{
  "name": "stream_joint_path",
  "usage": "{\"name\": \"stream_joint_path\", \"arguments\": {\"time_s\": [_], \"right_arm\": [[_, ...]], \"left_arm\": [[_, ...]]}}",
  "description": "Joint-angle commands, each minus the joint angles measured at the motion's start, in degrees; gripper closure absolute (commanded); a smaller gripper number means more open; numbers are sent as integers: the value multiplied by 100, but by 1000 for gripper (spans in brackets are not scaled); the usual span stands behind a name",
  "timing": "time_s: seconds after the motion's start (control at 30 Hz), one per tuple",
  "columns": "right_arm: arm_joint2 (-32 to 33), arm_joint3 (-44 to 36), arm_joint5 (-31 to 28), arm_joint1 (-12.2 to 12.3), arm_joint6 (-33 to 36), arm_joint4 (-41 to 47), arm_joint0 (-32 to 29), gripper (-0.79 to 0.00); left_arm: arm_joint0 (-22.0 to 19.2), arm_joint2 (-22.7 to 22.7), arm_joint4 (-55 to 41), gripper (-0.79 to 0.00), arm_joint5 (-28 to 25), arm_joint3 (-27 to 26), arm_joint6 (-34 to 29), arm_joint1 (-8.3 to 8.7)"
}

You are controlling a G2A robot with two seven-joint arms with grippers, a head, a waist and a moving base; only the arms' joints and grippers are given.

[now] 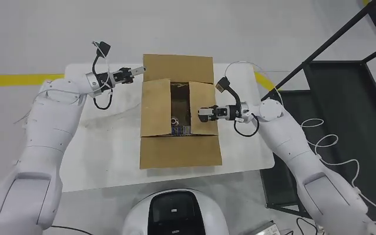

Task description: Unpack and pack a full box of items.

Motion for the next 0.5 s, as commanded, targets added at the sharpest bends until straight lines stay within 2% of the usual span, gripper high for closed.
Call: {"name": "stream_joint_path", "arguments": {"time_s": [0.0,0.07,0.13,0.47], "right_arm": [[204,-157,270,56,15,255,-104,-785],[440,-295,479,133,91,400,-237,-785],[690,-469,706,215,166,583,-449,-785],[1941,-1530,1833,607,198,871,-1816,-785]], "left_arm": [[47,114,846,-785,63,-174,926,6],[157,271,1562,-785,-25,-248,1791,-20],[194,426,1830,-785,-16,-183,2252,-87],[-336,1033,1778,-785,-577,1186,3387,-621]]}}
